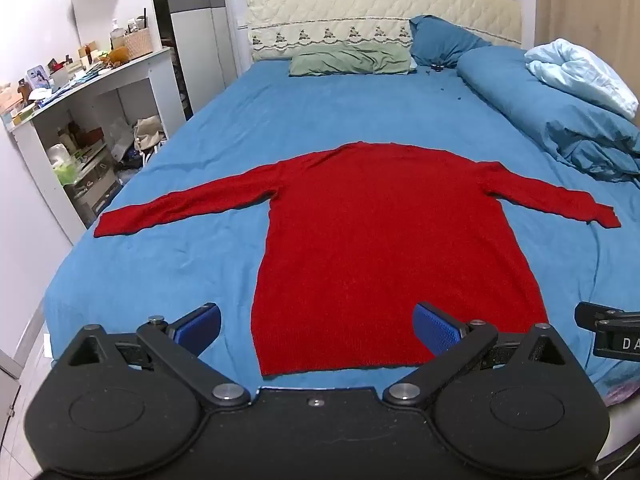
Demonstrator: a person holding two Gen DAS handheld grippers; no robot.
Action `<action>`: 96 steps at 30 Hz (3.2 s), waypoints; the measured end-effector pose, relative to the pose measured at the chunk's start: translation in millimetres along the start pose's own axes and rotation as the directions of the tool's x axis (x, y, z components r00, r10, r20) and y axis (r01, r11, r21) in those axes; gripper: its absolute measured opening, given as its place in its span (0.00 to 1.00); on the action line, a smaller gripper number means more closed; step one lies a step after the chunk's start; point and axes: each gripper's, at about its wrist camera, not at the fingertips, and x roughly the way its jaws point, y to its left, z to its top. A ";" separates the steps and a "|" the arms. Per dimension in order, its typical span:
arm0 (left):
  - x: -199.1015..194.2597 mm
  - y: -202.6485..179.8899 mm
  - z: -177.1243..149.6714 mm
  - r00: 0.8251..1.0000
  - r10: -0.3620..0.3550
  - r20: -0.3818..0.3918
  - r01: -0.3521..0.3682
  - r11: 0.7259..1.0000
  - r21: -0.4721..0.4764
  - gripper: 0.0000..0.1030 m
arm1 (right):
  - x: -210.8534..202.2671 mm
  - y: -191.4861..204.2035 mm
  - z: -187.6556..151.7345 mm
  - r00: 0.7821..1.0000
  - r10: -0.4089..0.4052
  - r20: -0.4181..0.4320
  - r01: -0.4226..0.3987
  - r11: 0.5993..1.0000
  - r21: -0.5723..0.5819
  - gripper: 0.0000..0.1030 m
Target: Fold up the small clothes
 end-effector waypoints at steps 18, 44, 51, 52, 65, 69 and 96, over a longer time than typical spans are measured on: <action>-5.9 -2.4 1.2 1.000 0.006 0.030 -0.007 1.000 0.019 1.00 | -2.3 0.6 0.4 1.000 -0.006 0.005 0.006 1.000 -0.003 1.00; -8.4 -4.1 1.2 0.999 0.006 0.041 -0.007 1.000 0.019 1.00 | -3.5 1.8 1.0 1.000 -0.006 0.007 0.006 1.000 -0.005 1.00; -9.3 -5.2 3.3 0.999 0.002 0.044 -0.002 1.000 0.014 1.00 | -3.9 2.2 4.8 1.000 -0.005 0.006 0.005 1.000 -0.007 1.00; -9.4 -5.0 3.6 0.999 0.001 0.045 -0.002 1.000 0.014 1.00 | -4.9 2.6 5.3 1.000 -0.005 0.007 0.005 1.000 -0.008 1.00; -10.9 -3.6 5.6 0.999 -0.002 0.052 0.001 1.000 0.012 1.00 | -9.7 3.8 8.4 1.000 -0.005 0.010 0.005 1.000 -0.010 1.00; -11.2 -4.0 5.8 0.999 -0.005 0.053 0.004 1.000 0.011 1.00 | -9.7 3.7 8.1 1.000 -0.005 0.010 0.005 1.000 -0.010 1.00; -12.0 -4.4 5.2 0.998 -0.003 0.057 0.002 1.000 0.007 1.00 | -10.3 4.0 8.4 1.000 -0.004 0.013 0.004 1.000 -0.009 1.00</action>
